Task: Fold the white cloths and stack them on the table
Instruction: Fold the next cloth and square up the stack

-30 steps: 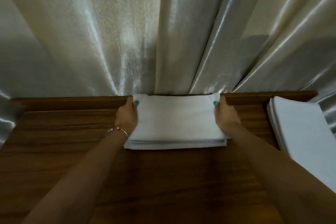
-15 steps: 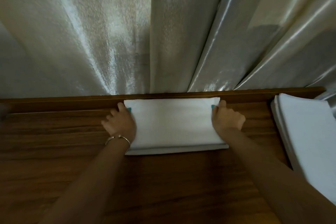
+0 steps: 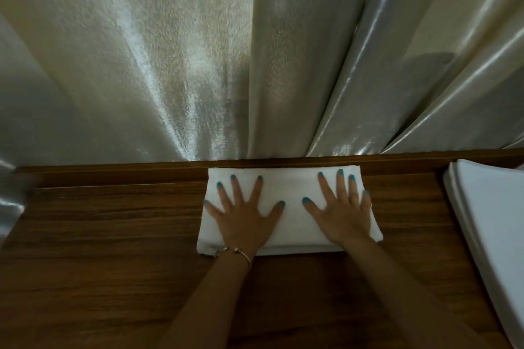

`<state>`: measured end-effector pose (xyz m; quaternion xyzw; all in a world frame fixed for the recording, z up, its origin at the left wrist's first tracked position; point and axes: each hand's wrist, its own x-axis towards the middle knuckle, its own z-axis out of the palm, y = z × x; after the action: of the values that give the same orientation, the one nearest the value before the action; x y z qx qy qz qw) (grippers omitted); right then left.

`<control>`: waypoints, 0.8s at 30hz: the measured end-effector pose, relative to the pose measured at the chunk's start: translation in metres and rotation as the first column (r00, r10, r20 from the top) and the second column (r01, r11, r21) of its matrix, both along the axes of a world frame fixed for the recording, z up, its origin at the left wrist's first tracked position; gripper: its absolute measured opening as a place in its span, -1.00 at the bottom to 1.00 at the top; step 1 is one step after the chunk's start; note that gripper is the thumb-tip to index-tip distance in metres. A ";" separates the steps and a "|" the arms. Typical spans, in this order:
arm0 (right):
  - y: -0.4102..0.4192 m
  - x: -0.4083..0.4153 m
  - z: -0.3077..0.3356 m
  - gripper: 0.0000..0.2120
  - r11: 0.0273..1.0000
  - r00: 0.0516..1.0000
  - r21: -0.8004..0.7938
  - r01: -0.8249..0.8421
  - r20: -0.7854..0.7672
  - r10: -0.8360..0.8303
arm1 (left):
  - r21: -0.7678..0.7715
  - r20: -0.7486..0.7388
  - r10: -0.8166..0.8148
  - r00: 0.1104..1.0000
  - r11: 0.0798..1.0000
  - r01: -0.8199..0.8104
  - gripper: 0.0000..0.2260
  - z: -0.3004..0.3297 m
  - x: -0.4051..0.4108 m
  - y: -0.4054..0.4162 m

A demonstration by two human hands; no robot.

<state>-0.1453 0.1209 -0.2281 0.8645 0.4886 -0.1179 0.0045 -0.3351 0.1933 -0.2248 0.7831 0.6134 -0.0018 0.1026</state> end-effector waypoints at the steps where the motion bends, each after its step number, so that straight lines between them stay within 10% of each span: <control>1: -0.003 0.004 0.000 -0.27 1.000 1.000 0.003 0.010 0.018 -0.010 | -0.024 -0.010 0.013 1.000 1.000 -0.013 -0.25 0.000 -0.007 0.001; 16: -0.002 0.018 -0.002 -0.28 0.998 0.980 0.063 0.023 -0.197 -0.010 | -0.237 0.047 0.033 0.998 0.971 -0.021 -0.28 0.008 -0.018 0.016; 20: 0.000 0.035 0.018 -0.20 0.820 0.758 0.289 0.495 -0.605 -0.244 | -0.218 0.375 0.295 0.879 0.950 -0.225 -0.27 0.034 -0.028 0.026; 24: -0.002 0.039 0.040 0.07 0.762 0.560 -0.070 0.644 -0.636 -0.531 | -0.341 0.308 0.559 0.770 0.820 -0.460 -0.06 0.044 -0.051 0.018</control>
<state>-0.1058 0.1184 -0.1880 0.8848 0.1520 -0.3480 -0.2702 -0.3862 0.2116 -0.1807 0.5503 0.7650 0.1082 0.3167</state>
